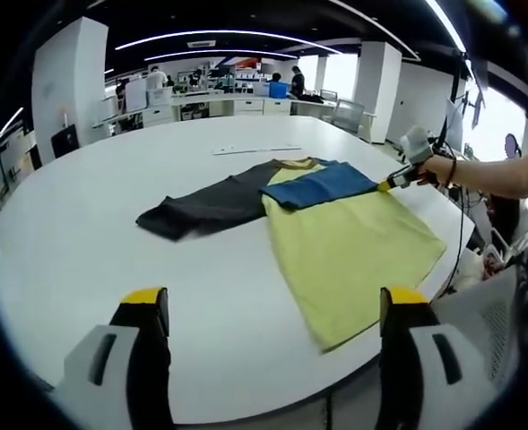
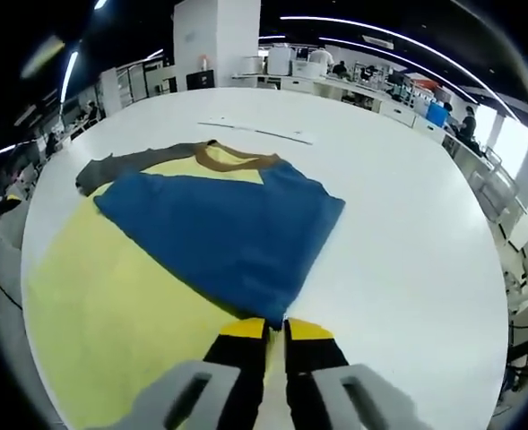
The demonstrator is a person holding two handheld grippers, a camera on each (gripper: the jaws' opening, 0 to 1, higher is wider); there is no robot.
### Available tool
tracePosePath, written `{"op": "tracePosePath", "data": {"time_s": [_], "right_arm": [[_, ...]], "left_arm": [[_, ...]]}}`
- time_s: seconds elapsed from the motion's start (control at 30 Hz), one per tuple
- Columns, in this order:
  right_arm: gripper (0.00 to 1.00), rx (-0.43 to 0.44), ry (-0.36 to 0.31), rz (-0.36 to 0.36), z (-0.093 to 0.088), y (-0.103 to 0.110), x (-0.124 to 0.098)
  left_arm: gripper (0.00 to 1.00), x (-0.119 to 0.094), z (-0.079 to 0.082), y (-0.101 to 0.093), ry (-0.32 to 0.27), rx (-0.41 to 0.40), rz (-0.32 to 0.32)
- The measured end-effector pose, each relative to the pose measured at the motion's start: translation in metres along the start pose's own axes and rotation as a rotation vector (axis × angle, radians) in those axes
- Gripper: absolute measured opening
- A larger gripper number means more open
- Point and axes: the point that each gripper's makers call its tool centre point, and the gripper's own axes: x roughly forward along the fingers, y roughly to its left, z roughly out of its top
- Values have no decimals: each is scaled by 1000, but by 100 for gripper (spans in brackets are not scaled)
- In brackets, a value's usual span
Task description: Fold the garment on the visible template until the final outline fits inside the template.
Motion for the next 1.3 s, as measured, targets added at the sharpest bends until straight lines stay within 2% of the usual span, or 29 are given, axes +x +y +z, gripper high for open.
{"op": "tracePosePath", "data": {"time_s": [0.03,0.1,0.17,0.33,0.47,0.67,0.77,0.83,1.03,1.13,1.3], "right_arm": [[12,23,-6,1,1,0,-2],[29,91,-32,18,5,2,-4],[43,101,-33,22,6,2,-9],[57,108,-68,74,16,15,-23],[68,97,-100,119,27,27,-42],[79,49,-135,167,30,44,-72],[86,47,-158,162,29,46,-85],[86,43,-169,168,27,51,-95],[93,45,-202,169,20,61,-117],[100,27,-222,160,17,66,-126],[100,10,-250,144,13,76,-138]], "left_arm": [[95,0,1,1,-1,-3,1],[94,0,2,4,-2,-5,5],[94,0,3,7,-2,-7,9],[92,0,9,19,-12,-21,20],[90,2,15,36,-29,-35,39],[86,10,23,65,-43,-30,102],[84,13,28,74,-54,-33,116],[83,17,32,81,-73,-63,130],[79,29,44,97,-110,-71,165],[73,36,46,106,-118,-85,177],[66,48,47,122,-127,-128,215]]}}
